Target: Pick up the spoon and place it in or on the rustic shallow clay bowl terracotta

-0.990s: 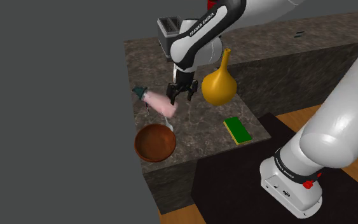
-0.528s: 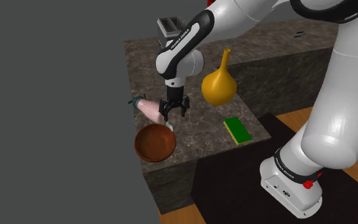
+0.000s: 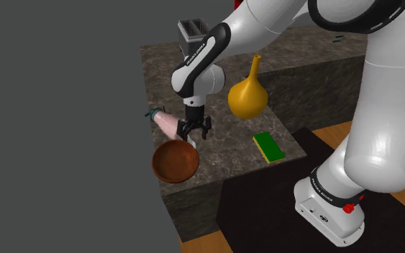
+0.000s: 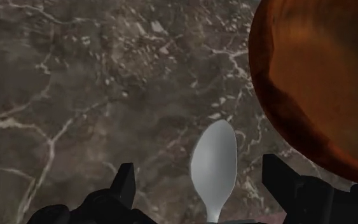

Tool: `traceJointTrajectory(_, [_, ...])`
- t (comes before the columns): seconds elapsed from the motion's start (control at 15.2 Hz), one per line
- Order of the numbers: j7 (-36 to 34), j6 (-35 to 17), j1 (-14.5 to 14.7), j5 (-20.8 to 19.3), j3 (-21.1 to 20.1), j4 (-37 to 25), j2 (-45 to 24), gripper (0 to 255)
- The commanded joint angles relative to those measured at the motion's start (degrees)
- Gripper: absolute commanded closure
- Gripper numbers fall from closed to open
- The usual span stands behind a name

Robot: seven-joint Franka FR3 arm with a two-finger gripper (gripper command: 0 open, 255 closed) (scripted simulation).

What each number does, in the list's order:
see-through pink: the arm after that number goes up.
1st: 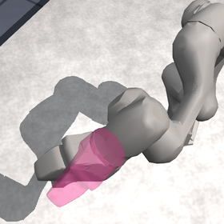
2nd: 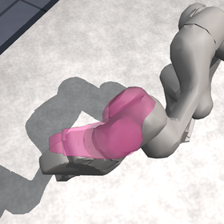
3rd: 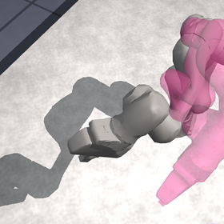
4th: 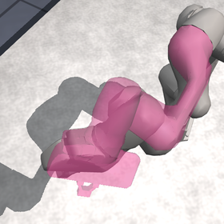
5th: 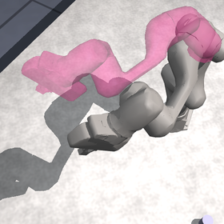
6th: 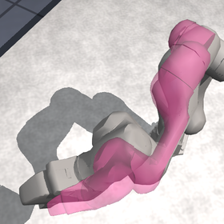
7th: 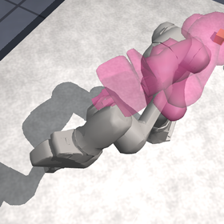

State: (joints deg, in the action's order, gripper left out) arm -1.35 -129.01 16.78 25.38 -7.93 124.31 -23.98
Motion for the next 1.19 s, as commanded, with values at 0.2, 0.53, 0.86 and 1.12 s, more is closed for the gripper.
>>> traceJointTrajectory(0.2, [0.5,-17.4,1.2,0.9,1.8,0.0,-0.6,0])
traceJointTrajectory(0.53, [0.5,-17.4,1.2,1.0,1.7,0.1,-0.6,255])
traceJointTrajectory(0.86, [0.5,-17.4,1.2,1.0,1.8,0.1,-0.5,255])
traceJointTrajectory(1.12, [-0.1,-16.2,1.3,0.5,2.0,0.2,0.7,255])
